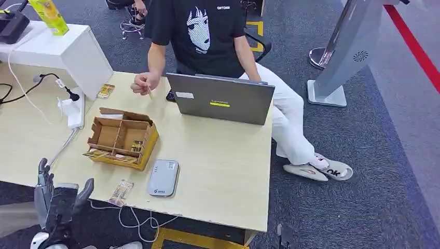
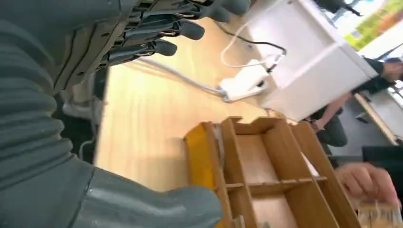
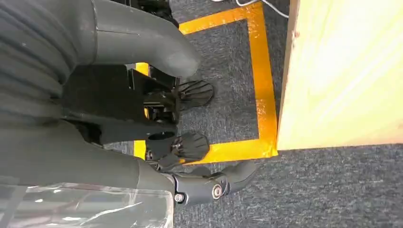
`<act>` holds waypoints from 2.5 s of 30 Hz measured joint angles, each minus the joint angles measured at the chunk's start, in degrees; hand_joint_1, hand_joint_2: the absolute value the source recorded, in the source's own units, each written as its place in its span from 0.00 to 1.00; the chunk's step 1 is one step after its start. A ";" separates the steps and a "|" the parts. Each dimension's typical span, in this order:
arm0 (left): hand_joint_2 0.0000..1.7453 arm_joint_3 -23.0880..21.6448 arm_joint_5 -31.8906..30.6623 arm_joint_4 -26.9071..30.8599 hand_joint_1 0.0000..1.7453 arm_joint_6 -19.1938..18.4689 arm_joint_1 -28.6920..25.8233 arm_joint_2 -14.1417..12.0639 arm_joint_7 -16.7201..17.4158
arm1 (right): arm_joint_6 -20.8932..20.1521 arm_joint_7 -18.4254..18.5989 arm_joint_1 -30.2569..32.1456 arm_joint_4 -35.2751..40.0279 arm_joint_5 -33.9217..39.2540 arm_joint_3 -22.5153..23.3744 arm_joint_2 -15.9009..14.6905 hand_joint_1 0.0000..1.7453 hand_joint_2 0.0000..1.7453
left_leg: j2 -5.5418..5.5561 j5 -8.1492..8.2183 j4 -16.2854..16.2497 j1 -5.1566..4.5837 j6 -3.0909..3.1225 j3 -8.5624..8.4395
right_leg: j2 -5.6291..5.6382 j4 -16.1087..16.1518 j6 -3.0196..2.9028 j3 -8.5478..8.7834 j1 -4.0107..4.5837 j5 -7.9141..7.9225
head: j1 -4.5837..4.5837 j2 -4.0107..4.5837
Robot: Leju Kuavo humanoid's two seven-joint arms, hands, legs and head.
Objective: Pass the card to the sensor for recognition and then transmit it.
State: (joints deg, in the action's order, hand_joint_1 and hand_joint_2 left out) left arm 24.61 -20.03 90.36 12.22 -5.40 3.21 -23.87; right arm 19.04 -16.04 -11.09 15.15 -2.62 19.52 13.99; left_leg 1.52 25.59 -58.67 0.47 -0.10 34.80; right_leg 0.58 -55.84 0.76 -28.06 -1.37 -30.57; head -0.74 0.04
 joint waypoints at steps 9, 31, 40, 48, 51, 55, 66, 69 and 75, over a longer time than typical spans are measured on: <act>1.00 -9.76 -12.70 -3.91 0.00 4.34 7.58 -7.34 3.67 | -0.02 0.29 -0.68 -0.02 -0.24 -0.70 0.59 0.00 1.00 | -0.01 -0.01 0.00 0.00 -0.01 0.00 | 0.02 -0.02 -0.01 -0.02 0.00 0.01 | 0.00 0.00; 1.00 -28.47 -47.02 -10.75 0.00 16.93 19.29 -25.76 15.34 | 0.00 -2.75 -0.94 0.00 9.55 2.62 1.22 0.00 1.00 | -0.07 -0.03 0.00 0.02 -0.04 0.01 | 0.08 -0.07 -0.06 -0.04 0.02 0.03 | 0.00 0.00; 1.00 -31.84 -54.48 -11.93 1.00 21.55 21.48 -28.45 17.99 | 0.00 -2.97 -1.00 0.00 12.81 3.67 1.42 0.00 1.00 | -0.07 -0.04 0.00 0.03 -0.06 0.02 | 0.08 -0.07 -0.07 -0.01 0.03 0.04 | 0.00 0.00; 1.00 -32.02 -53.72 -12.20 1.00 22.42 21.68 -27.95 17.79 | 0.00 -2.77 -1.00 0.02 13.77 3.89 1.42 0.00 1.00 | -0.09 -0.04 0.00 0.03 -0.06 0.01 | 0.09 -0.07 -0.08 -0.07 0.03 0.05 | 0.00 0.00; 1.00 -32.02 -53.15 -12.22 1.00 22.69 21.70 -27.56 17.48 | 0.00 -2.69 -1.01 0.02 13.92 3.89 1.42 0.00 1.00 | -0.09 -0.04 -0.01 0.03 -0.06 0.01 | 0.09 -0.07 -0.08 -0.08 0.03 0.05 | 0.00 0.00; 1.00 -32.37 -53.26 -12.48 1.00 22.77 22.56 -26.10 16.81 | 0.00 -2.14 -1.13 0.02 13.92 3.89 1.42 0.00 1.00 | -0.07 -0.04 -0.01 0.03 -0.06 0.02 | 0.08 -0.06 -0.08 -0.08 0.03 0.05 | 0.00 0.00; 1.00 -39.04 -54.86 -15.85 1.00 22.31 25.46 -19.43 15.45 | 0.00 -1.44 -1.52 0.02 14.75 3.85 1.51 0.00 1.00 | -0.05 -0.05 -0.05 0.01 -0.06 0.02 | 0.09 -0.06 -0.09 0.04 0.02 0.08 | 0.00 0.00; 1.00 -42.85 -55.14 -16.76 1.00 21.62 25.46 -17.58 15.43 | 0.00 -1.27 -1.58 0.02 15.23 3.85 1.53 0.00 1.00 | -0.05 -0.05 -0.06 0.01 -0.06 0.03 | 0.09 -0.06 -0.09 0.04 0.02 0.08 | 0.00 0.00; 1.00 -49.09 -53.63 -19.28 1.00 18.03 25.49 -15.91 15.39 | 0.00 -1.18 -1.62 0.02 15.89 3.61 1.51 0.00 1.00 | -0.06 -0.05 -0.05 0.02 -0.06 0.02 | 0.10 -0.06 -0.09 0.03 0.03 0.08 | 0.00 0.00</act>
State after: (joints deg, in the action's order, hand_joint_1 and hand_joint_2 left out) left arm -24.48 -73.66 71.08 30.25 20.09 -12.70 -8.48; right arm 19.04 -17.22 -12.71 15.17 13.27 23.12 15.50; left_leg 1.46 25.54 -58.73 0.49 -0.16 34.82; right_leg 0.68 -55.91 0.67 -28.03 -1.33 -30.49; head -0.74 0.04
